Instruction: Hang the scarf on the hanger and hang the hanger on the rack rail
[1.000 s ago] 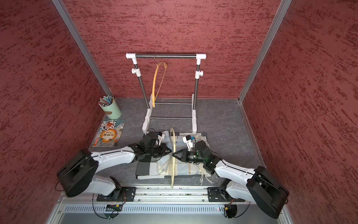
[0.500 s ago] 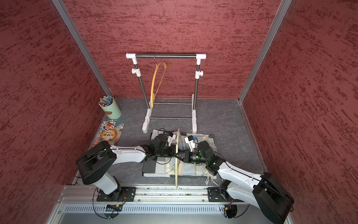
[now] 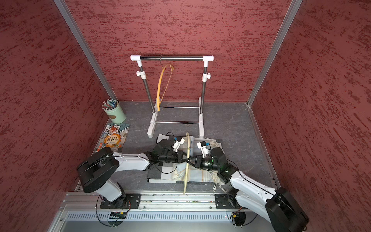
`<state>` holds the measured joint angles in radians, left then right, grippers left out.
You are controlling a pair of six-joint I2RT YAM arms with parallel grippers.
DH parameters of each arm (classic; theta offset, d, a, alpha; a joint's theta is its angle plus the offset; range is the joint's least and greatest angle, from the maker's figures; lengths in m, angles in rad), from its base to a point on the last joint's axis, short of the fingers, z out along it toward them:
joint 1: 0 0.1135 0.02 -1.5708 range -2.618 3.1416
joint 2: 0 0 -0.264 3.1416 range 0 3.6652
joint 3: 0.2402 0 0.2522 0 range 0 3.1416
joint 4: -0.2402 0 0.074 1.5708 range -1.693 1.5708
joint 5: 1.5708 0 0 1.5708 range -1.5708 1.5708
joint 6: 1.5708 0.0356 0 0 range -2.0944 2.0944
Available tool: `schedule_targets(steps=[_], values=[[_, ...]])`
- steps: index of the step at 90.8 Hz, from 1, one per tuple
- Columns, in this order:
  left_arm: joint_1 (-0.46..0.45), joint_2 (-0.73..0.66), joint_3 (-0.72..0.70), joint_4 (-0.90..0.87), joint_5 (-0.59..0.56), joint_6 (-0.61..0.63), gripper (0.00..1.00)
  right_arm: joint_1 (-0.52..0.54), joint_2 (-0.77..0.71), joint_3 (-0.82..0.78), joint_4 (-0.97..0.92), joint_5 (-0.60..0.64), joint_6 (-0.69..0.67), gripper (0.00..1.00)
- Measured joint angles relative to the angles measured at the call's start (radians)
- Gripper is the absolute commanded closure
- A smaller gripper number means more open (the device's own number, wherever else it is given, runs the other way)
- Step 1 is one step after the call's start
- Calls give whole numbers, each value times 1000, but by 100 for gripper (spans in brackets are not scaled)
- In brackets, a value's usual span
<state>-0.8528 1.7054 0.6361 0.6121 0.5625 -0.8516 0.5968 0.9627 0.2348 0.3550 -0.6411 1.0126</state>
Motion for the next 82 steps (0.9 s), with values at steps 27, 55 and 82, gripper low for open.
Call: schedule_targets(steps=[27,55,82], values=[[-1,74,32,16,-11,-10,33,-53,9,0,-3,-67,-17,100],[55,-56,-40,-10,-2,-10,37,-71,12,3,-23,-91,-27,100],[88,-335,-92,-325,-188,-45,25,-72,35,62,-85,-111,-61,100]])
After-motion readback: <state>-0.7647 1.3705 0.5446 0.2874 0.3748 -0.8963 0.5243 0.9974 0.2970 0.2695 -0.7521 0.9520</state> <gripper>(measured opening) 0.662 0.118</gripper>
